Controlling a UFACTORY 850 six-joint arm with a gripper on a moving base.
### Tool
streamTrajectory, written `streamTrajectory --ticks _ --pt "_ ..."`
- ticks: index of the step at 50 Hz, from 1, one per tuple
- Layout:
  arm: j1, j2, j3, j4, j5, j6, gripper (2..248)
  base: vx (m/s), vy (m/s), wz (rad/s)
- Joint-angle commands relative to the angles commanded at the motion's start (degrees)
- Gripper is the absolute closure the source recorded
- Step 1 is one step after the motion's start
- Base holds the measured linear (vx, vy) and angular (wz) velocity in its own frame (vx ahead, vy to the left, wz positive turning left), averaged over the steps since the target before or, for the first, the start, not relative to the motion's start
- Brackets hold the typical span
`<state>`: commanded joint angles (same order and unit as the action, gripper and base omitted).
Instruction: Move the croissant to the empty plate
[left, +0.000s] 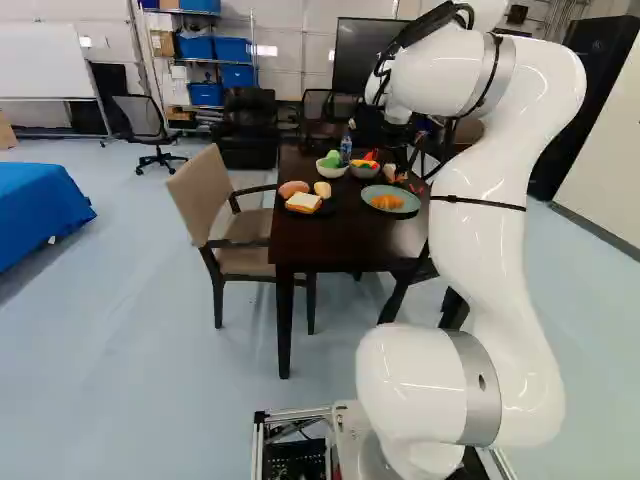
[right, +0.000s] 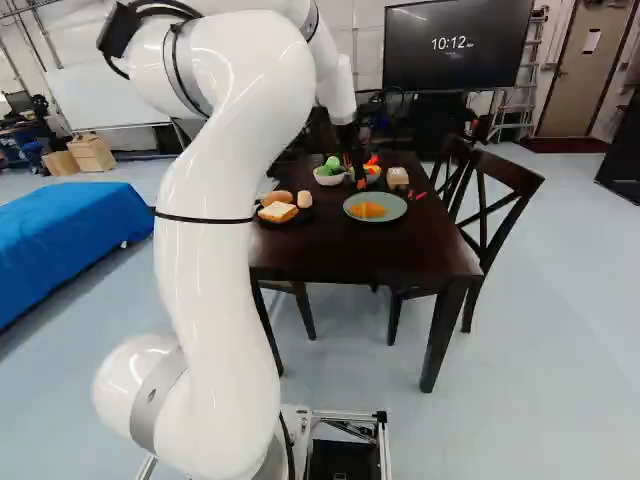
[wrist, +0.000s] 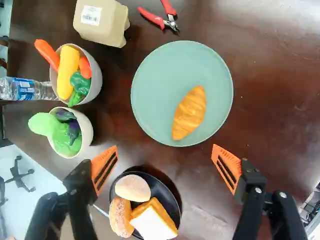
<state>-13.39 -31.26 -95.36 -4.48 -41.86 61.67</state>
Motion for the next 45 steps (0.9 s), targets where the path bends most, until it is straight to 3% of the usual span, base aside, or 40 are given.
streamTrajectory --ticks 23,45 --pt "1.4 4.8 9.3 0.5 9.4 -6.3 3 0.000 0.000 0.000" --pt "3.1 11.1 21.2 1.0 21.5 -14.4 3 0.000 0.000 0.000"
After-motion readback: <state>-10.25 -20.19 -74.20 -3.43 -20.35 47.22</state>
